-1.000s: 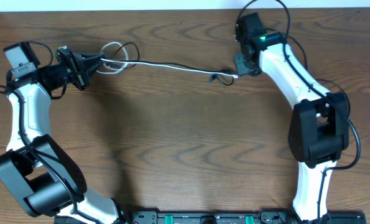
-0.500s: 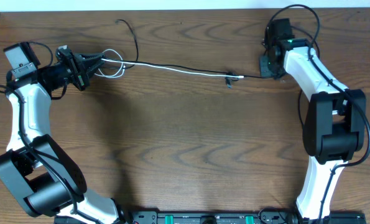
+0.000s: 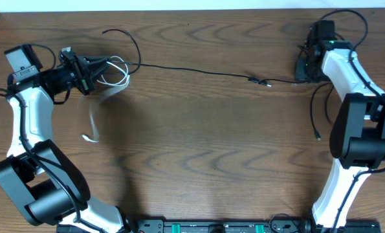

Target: Untangle cables

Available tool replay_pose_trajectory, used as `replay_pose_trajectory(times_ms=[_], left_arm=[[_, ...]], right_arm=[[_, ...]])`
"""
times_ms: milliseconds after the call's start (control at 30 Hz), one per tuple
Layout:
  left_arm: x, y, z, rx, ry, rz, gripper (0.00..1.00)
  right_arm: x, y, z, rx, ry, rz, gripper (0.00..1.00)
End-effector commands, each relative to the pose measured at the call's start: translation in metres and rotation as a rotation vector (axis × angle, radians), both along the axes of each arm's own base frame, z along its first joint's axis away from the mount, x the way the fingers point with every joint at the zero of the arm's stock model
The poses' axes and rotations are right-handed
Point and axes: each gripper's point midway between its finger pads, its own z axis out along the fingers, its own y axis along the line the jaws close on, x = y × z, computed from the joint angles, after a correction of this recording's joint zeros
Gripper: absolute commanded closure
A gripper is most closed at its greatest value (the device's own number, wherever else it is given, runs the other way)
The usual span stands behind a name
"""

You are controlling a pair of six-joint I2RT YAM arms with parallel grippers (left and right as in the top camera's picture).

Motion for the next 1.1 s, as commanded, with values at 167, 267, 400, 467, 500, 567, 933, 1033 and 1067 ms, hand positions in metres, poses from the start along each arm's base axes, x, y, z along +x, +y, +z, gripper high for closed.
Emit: replay_pose_trajectory(times_ms=[167,267,400,467,500,567,933,1033,1067], left_arm=[[-0.003,0.014,0.013,0.071,-0.089,0.019,0.93],[-0.001,0.017,0.008,0.101,-0.081,0.033,0.93],[-0.008,0.024,-0.020,0.185,0.044,0.081,0.92],[-0.013,0.025,-0.034,0.228,0.110,0.095,0.93],[-0.016,0.026,-0.041,0.257,0.144,0.100,0.93],[-0.022,0.026,-0.054,0.313,0.202,0.103,0.93],[-0.038,0.010,-0.106,0.725,0.407,0.060,0.92],[-0.037,0.001,-0.111,0.823,0.414,0.040,0.92],[-0.037,-0.002,-0.112,0.843,0.414,0.033,0.87]], right_arm=[[-0.008,-0.030,0.009,-0.088,0.017,0.025,0.99],[-0.016,-0.060,0.014,-0.194,0.026,-0.107,0.99],[-0.016,-0.054,0.009,-0.073,0.011,-0.149,0.99],[-0.009,-0.034,0.006,0.035,-0.007,-0.093,0.99],[-0.006,-0.021,0.006,0.100,-0.019,-0.055,0.99],[0.000,0.004,0.008,0.219,-0.040,0.018,0.99],[0.001,0.098,0.024,0.540,-0.063,0.223,0.99],[-0.002,0.112,0.022,0.533,-0.046,0.248,0.99],[-0.003,0.115,0.022,0.524,-0.042,0.256,0.99]])
